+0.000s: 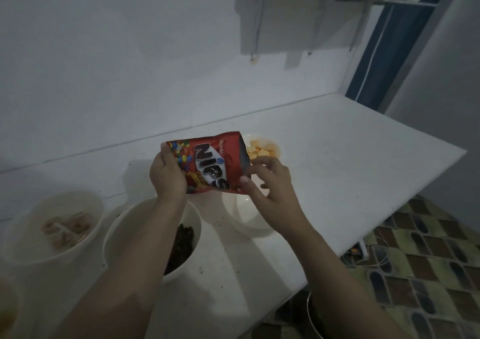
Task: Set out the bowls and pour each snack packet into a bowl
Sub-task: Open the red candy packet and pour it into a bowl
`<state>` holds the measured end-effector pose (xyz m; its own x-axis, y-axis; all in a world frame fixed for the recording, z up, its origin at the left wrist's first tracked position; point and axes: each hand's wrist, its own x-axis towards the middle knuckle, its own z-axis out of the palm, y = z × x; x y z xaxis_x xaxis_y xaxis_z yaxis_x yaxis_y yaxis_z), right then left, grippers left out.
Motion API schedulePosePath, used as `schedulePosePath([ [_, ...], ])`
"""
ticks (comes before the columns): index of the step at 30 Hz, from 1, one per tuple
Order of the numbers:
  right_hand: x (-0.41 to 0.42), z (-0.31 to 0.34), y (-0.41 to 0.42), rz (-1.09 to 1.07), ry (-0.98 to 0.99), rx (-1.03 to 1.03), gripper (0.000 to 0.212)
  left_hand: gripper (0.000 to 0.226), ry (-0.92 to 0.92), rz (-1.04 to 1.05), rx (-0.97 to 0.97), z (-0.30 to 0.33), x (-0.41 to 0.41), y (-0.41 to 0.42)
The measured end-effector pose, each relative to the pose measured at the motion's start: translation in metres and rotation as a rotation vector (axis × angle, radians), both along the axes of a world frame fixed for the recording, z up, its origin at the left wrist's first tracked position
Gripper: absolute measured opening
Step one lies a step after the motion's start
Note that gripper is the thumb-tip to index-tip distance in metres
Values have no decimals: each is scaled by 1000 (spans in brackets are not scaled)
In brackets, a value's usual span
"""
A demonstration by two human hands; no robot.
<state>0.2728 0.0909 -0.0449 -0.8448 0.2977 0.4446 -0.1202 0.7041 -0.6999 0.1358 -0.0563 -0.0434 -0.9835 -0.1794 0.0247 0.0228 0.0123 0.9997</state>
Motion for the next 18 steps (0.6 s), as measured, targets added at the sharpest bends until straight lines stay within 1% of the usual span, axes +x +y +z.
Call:
schedulePosePath([
  [2, -5, -6, -1, -47, -40, 14, 15, 50, -4, -24, -15, -4, -3, 2],
  [4, -7, -8, 0, -84, -40, -16, 8, 51, -7, -40, -22, -7, -5, 4],
  [5, -8, -8, 1, -69, -48, -65, 7, 51, -12, -44, -16, -8, -6, 4],
  [7, -6, -5, 2, -8, -90, -172, 12, 50, -24, -55, -8, -10, -8, 5],
  [10, -3, -6, 4, 19, -132, -221, 15, 52, -4, -83, -38, -12, -8, 8],
  [12, -1, -5, 4, 24, -117, -279, 10, 53, 19, -89, -72, -11, -9, 9],
  [15, 2, 7, 2, -52, -60, -368, 3, 50, 61, -88, -131, -6, -12, 6],
  [18, -3, 25, 3, -103, 3, -325, 10, 53, 114, -87, -169, -3, -13, 4],
])
